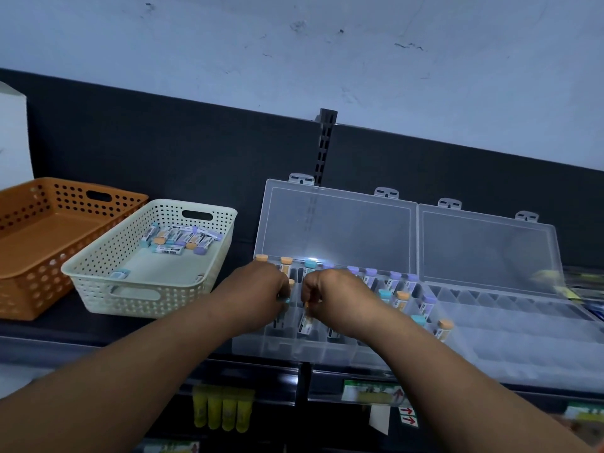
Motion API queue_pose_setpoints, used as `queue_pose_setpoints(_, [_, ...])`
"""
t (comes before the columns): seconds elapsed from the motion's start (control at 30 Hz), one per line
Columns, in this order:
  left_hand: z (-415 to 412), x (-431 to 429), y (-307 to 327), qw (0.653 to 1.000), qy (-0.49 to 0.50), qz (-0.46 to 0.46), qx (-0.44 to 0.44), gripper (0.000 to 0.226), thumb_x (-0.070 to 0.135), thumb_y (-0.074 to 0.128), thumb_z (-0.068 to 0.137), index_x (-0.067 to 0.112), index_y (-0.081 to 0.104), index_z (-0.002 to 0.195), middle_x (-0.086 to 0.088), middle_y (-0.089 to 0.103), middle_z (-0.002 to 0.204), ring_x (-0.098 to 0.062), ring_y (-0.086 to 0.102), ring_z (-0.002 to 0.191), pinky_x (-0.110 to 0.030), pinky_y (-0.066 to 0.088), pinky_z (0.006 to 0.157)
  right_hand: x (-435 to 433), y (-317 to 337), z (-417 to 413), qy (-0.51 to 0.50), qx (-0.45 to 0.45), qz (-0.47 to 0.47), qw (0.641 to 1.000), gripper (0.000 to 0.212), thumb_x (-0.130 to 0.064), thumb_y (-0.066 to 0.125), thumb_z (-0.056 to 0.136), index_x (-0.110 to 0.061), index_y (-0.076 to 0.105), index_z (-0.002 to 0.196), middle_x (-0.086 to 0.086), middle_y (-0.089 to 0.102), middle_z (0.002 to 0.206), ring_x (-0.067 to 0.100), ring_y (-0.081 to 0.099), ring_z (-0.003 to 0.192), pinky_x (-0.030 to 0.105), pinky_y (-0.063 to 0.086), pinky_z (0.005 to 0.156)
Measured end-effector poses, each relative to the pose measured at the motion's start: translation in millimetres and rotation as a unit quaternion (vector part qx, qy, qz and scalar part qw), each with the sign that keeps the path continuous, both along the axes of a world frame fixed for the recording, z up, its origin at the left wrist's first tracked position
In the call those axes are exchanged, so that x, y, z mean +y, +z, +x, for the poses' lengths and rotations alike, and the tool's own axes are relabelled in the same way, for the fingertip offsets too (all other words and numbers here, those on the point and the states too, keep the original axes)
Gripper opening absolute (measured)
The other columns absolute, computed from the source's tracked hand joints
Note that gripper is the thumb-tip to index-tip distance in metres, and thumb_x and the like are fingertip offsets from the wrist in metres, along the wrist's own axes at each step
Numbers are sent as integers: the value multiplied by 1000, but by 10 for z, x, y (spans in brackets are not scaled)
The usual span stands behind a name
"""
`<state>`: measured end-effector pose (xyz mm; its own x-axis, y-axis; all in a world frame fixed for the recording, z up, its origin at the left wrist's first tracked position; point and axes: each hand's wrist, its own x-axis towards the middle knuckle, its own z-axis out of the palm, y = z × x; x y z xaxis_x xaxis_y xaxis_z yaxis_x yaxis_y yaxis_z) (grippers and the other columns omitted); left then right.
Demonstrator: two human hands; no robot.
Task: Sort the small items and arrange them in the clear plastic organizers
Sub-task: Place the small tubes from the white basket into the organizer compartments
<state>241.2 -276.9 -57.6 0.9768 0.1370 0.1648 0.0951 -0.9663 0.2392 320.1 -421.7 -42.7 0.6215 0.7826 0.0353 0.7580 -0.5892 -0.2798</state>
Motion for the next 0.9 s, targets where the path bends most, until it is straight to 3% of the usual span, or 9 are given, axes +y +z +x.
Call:
queue_pose_setpoints(0.1, [3, 5, -26, 1000, -10, 12, -4, 8, 24, 62, 86, 23, 70, 90, 5, 58, 85, -18, 59, 88, -25, 42, 69, 15, -20, 9, 3, -1, -3, 1000, 13, -7, 62, 82, -19, 65, 85, 3, 67, 93, 22, 61, 88, 31, 52, 78])
queue_pose_setpoints(0.27, [4, 23, -29, 1000, -15, 8, 1, 19, 25, 65, 85, 26, 69, 103, 3, 60, 98, -18, 58, 96, -27, 46, 78, 23, -3, 21, 6, 4, -12, 1000, 16, -8, 64, 82, -24, 62, 82, 1, 67, 94, 21, 61, 88, 32, 53, 80])
queue_pose_setpoints(0.43, [-9, 64, -49, 1000, -1, -5, -2, 34, 26, 68, 82, 28, 66, 116, 2, 61, 108, -17, 56, 99, -25, 40, 74, 6, 14, 27, -4, 20, -13, 1000, 16, -17, 70, 82, -28, 58, 84, -2, 66, 95, 19, 61, 89, 33, 53, 80])
queue_pose_setpoints(0.67, [-184, 279, 95, 998, 11, -15, -52, 32, 38, 65, 85, 29, 62, 115, 5, 54, 109, -15, 48, 107, -29, 41, 86, 97, 152, -25, -7, -4, 21, 1000, 8, -28, 60, 90, -23, 57, 85, -2, 68, 87, 20, 62, 83, 32, 51, 75])
queue_pose_setpoints(0.73, [-268, 414, 166, 998, 25, -3, -65, 32, 39, 64, 86, 29, 62, 116, 5, 53, 111, -15, 47, 109, -32, 42, 90, 190, 194, -61, 6, -38, 20, 999, 7, -29, 59, 92, -22, 60, 94, -1, 64, 96, 21, 59, 89, 33, 50, 78])
queue_pose_setpoints(0.9, [-485, 871, 233, 993, 81, 37, -71, 43, 42, 62, 87, 28, 54, 127, 8, 48, 131, -14, 41, 123, -32, 36, 104, 544, 229, -162, 39, -61, 26, 997, 31, -31, 60, 92, -23, 59, 122, 1, 54, 122, 21, 53, 111, 34, 45, 94])
